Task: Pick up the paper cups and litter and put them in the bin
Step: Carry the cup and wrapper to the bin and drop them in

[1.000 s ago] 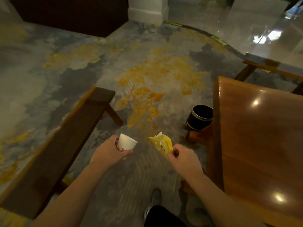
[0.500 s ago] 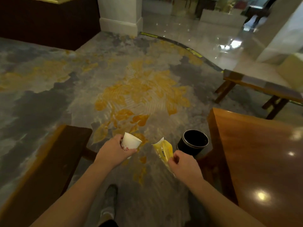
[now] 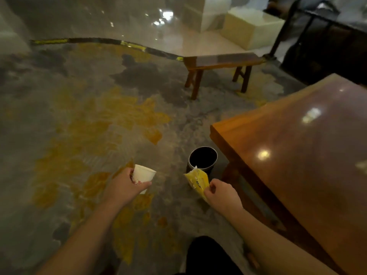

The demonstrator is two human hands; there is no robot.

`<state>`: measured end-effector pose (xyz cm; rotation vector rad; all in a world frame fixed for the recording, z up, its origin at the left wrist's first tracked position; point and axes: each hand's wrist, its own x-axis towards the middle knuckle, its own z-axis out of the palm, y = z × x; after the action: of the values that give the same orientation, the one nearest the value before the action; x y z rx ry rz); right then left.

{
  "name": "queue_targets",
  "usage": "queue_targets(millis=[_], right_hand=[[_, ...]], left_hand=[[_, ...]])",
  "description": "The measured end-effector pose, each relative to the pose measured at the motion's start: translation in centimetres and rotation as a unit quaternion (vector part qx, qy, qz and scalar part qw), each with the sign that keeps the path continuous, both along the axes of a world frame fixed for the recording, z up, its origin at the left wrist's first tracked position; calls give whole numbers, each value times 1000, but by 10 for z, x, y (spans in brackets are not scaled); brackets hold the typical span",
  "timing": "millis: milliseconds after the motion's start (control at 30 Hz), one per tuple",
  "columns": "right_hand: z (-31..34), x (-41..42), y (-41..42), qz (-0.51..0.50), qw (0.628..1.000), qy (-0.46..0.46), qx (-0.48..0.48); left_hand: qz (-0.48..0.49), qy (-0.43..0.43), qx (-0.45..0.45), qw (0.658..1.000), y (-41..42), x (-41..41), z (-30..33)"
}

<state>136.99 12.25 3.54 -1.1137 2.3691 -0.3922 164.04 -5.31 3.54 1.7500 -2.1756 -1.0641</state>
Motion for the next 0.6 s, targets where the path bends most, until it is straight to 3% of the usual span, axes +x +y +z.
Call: queue_targets(millis=[233,367,600], right_hand=[[-59,-57,-90,-79,996,-32,3],[-78,-82,-150,-75,994,-74,39],[-63,-122,-250,-82,991,-95,38]], left_hand=[[-74,-4,48,996,-135,-105,-45],[-93,-27,56,994,-194,-158,-53],[-130,-41,80,987,-299,-244,-44]])
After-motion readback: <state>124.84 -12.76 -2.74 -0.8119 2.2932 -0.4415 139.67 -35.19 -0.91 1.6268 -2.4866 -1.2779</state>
